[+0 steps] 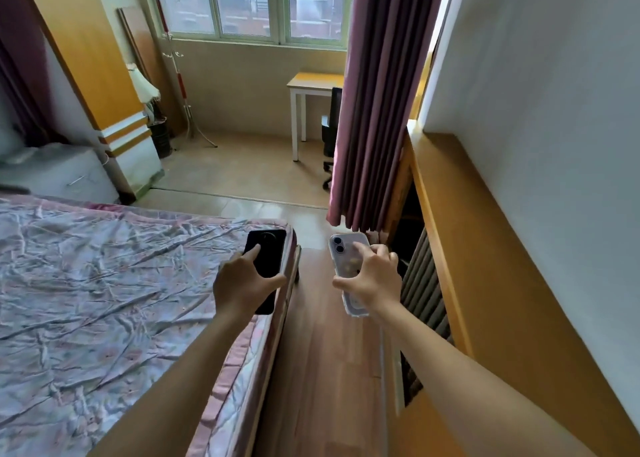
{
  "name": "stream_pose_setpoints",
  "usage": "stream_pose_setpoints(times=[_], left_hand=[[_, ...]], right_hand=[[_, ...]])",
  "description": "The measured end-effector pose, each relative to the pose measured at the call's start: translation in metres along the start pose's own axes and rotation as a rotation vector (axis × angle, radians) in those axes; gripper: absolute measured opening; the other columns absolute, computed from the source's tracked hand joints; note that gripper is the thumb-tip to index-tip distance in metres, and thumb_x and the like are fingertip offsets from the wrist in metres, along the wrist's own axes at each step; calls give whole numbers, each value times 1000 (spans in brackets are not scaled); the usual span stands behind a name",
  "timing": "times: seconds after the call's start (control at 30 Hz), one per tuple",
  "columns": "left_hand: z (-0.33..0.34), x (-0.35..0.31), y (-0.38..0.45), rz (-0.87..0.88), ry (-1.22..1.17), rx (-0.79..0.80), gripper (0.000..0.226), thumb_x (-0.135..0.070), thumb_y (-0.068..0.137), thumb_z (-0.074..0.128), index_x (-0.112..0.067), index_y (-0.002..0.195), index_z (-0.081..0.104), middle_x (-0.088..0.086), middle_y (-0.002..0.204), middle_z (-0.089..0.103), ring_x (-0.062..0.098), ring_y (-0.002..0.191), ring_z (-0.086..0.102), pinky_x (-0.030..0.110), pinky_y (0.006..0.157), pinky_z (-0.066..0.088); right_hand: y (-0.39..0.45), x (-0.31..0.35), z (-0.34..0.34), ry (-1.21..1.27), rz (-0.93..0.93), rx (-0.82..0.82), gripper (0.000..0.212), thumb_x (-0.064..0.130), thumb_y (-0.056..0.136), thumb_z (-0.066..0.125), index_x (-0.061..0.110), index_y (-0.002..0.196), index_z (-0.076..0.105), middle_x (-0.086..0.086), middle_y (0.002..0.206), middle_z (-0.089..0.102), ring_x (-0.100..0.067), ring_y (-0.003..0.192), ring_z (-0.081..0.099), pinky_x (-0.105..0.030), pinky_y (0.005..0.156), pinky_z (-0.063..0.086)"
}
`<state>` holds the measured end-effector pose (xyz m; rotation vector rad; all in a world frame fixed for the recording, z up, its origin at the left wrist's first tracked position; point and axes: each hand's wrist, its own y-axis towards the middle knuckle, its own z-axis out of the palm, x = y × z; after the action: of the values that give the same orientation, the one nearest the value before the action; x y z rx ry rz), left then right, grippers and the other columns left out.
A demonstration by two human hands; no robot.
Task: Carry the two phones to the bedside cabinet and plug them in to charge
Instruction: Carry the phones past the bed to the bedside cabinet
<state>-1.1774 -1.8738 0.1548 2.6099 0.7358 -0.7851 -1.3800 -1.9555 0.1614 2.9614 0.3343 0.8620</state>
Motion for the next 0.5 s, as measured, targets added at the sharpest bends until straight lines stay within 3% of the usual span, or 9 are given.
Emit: stream_pose_setpoints(times=[0.13,0.33,0.5], left_hand=[[31,-27,83,21,-17,-14,86,-55,54,68,-28,134,51,6,111,68,29,100,63,39,78,55],[89,-60,212,2,13,-31,82,-59,49,63,-30,125,57,7,96,69,29,90,64,35,69,51],[127,-86,314,-62,21,-64,77,-52,51,70,-29,123,58,8,96,70,31,90,63,30,64,43]], right_hand=[[89,-8,4,-16,-2,-19,81,49,59,77,29,132,48,-7,128,47,-29,121,38,-47,88,51],[235,-29,21,-39,-20,-5,78,50,60,77,29,130,49,-6,124,48,-27,118,40,-43,85,52],[363,-32,33,-38,-62,35,78,52,61,78,30,130,49,-4,126,48,-25,117,41,-38,84,52]])
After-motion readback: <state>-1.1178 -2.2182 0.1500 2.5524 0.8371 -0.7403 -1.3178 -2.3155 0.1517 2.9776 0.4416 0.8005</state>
